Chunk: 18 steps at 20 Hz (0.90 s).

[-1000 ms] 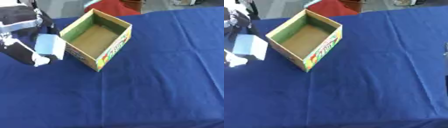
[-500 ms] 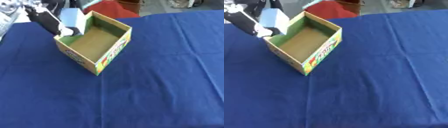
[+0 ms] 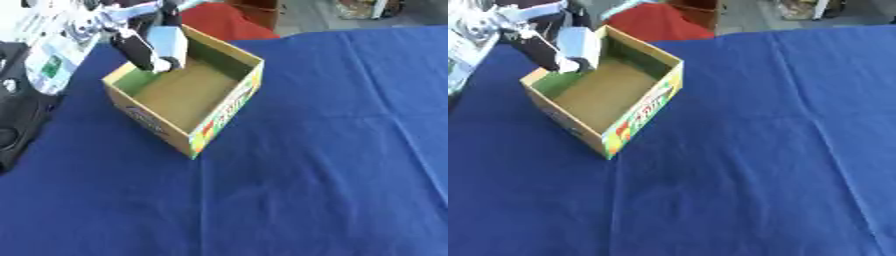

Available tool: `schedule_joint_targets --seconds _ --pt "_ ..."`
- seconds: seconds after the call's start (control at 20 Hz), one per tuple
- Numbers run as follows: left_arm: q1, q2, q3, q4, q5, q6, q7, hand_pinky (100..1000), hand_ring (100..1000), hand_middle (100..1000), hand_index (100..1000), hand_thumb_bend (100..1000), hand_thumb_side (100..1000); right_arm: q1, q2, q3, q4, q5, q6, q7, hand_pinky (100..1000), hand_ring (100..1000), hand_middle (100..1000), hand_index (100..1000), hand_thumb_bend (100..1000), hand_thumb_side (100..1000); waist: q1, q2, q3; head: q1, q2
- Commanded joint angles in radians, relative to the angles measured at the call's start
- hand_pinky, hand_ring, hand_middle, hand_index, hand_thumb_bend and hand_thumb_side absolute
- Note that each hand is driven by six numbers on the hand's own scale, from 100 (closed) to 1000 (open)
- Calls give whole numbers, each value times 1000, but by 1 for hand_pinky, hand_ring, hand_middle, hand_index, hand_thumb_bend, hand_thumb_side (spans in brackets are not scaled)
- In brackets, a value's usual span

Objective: Pick up objects on the table and place them in the box.

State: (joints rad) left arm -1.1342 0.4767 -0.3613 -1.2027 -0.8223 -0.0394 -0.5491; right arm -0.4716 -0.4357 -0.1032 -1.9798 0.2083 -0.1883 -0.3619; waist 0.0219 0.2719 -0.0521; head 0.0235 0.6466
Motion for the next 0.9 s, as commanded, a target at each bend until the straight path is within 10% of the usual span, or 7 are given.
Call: schedule_joint_targets --seconds 0.05,0.65,0.9 --pt "-33 -21 32 61 -41 -25 45 302 357 379 504 100 153 -19 -7 -1 -20 -6 -5 3 697 742 859 788 100 1000 -5 -12 -4 4 -20" --pt "-13 -97 53 215 -147 -96 129 468 471 483 572 121 204 -20 2 -6 -20 -8 -4 1 697 741 860 788 100 1000 -13 2 -10 3 -24" --pt "-10 -98 56 224 -188 -93 146 677 748 756 849 485 326 -18 3 -7 -20 -8 -4 1 697 741 860 788 100 1000 -12 1 -10 0 -23"
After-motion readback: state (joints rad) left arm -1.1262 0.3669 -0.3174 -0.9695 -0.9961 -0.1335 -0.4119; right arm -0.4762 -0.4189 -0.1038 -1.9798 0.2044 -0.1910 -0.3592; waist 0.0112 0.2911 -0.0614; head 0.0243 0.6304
